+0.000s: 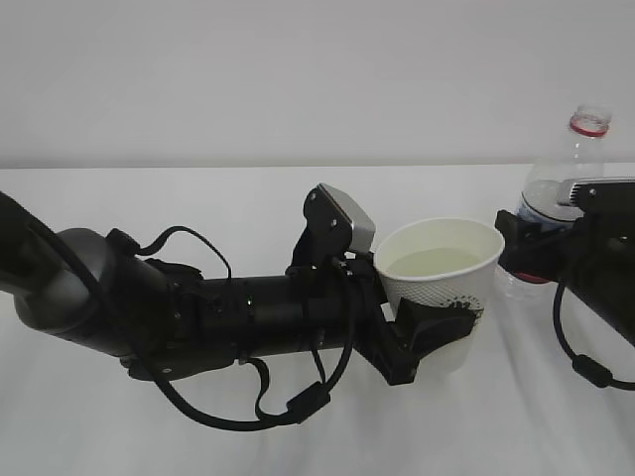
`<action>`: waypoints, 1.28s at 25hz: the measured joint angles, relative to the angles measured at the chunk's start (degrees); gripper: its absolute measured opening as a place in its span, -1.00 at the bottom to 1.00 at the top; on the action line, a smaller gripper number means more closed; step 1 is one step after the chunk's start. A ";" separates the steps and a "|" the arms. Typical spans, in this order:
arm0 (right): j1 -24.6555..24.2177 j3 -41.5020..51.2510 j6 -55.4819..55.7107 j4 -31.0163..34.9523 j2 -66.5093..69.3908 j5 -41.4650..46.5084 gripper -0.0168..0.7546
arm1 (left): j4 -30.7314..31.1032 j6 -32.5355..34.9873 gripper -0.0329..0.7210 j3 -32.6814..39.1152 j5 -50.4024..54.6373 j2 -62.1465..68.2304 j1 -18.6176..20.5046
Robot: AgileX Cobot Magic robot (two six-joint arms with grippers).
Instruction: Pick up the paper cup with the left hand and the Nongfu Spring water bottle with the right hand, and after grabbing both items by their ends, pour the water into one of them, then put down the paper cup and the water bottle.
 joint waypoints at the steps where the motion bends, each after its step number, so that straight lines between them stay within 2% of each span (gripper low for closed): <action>1: 0.00 0.00 0.00 -0.12 0.00 -0.15 0.52 | 0.00 0.00 0.36 0.00 0.00 0.00 0.00; 17: 0.00 0.12 0.33 -1.68 0.00 -0.90 0.57 | 0.00 0.00 0.36 0.00 0.00 0.00 0.00; 32: 0.00 3.96 2.54 -2.99 -1.97 -1.03 0.58 | 0.00 0.00 0.36 0.00 -0.09 0.00 0.00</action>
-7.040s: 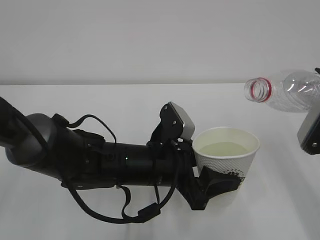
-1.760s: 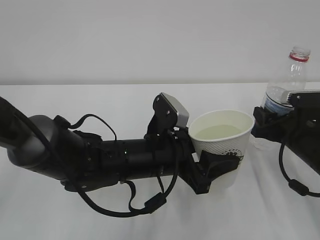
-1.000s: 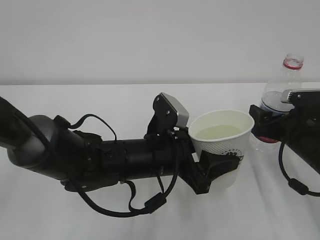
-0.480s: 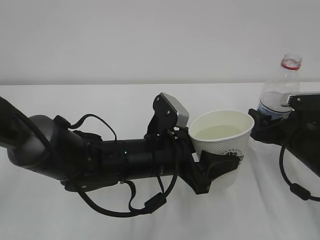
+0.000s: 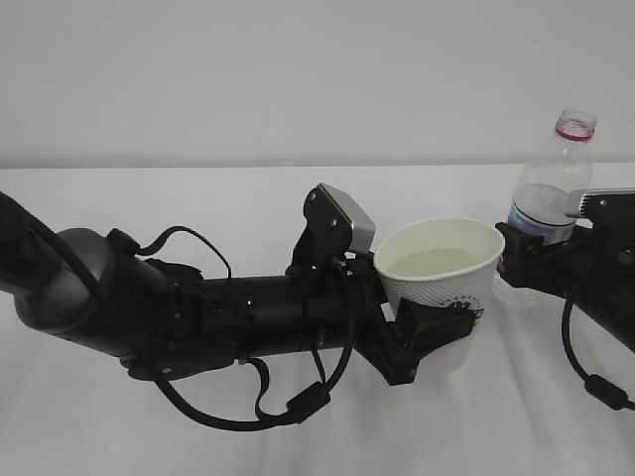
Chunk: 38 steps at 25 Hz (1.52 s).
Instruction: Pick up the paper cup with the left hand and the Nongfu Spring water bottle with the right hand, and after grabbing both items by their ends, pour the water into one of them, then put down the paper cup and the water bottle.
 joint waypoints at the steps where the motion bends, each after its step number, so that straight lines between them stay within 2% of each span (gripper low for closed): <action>1: 0.00 0.27 0.00 0.00 -0.43 0.11 0.58 | 0.00 0.00 0.36 0.00 0.00 0.00 0.00; 11: 0.00 3.45 0.00 -1.37 -2.34 -0.17 0.58 | -0.03 0.10 0.36 0.00 -0.49 0.00 0.00; 17: 0.00 3.52 0.13 -2.72 -2.59 -0.17 0.77 | -0.03 0.10 0.36 0.00 -0.84 0.00 0.00; 23: 0.00 3.74 0.13 -3.27 -2.59 -0.25 0.78 | -0.03 0.10 0.36 0.00 -0.84 0.00 0.00; 38: 0.00 12.09 1.01 -3.49 -3.33 -0.25 0.78 | -0.12 0.10 0.36 0.00 -0.84 0.00 0.00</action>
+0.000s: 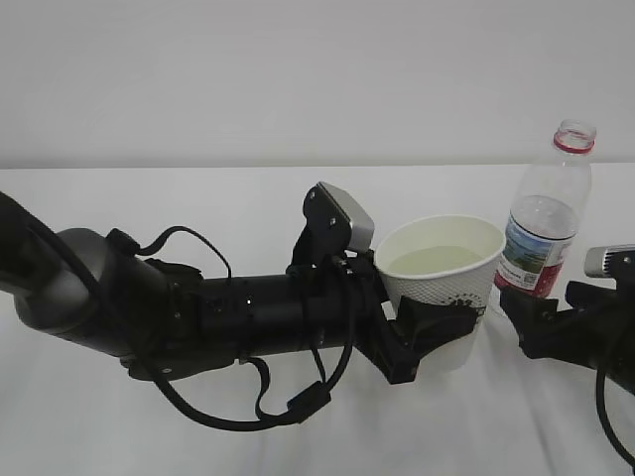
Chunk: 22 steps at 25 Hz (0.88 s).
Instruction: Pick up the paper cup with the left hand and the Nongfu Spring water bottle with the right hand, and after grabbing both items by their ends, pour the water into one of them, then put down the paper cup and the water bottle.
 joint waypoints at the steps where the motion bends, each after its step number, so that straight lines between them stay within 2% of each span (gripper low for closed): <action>1: 0.00 0.62 0.09 0.00 -0.62 0.00 0.78 | 0.00 0.00 0.36 0.00 0.00 0.00 0.00; 12: 0.00 5.69 0.49 -0.35 -13.16 0.00 0.76 | 0.00 0.00 0.36 0.00 0.00 0.00 0.00; 22: 0.00 8.55 5.36 -0.97 -19.10 0.00 0.71 | -0.27 0.00 0.36 0.00 -0.76 0.00 0.00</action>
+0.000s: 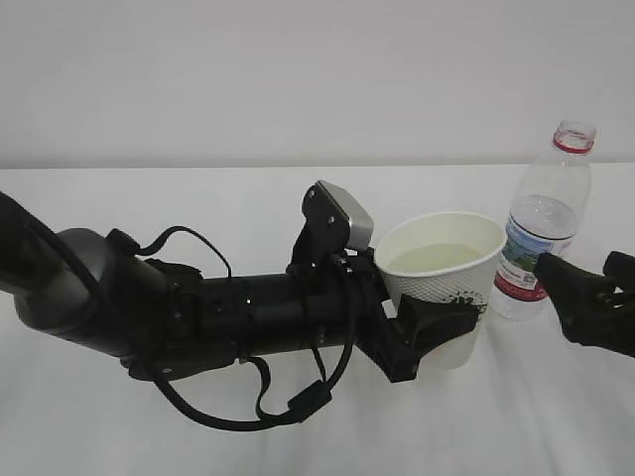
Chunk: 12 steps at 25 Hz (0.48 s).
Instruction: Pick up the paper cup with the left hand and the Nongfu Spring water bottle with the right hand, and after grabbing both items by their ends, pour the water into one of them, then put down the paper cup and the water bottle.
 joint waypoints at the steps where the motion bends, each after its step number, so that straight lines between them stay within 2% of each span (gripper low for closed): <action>1: 0.00 0.00 0.13 0.00 -0.10 0.00 0.71 | -0.07 0.00 0.36 0.00 -0.29 0.00 0.00; 12: 0.00 0.00 0.26 -2.87 -0.10 0.00 0.61 | -3.54 0.00 0.36 0.00 -3.66 0.00 0.00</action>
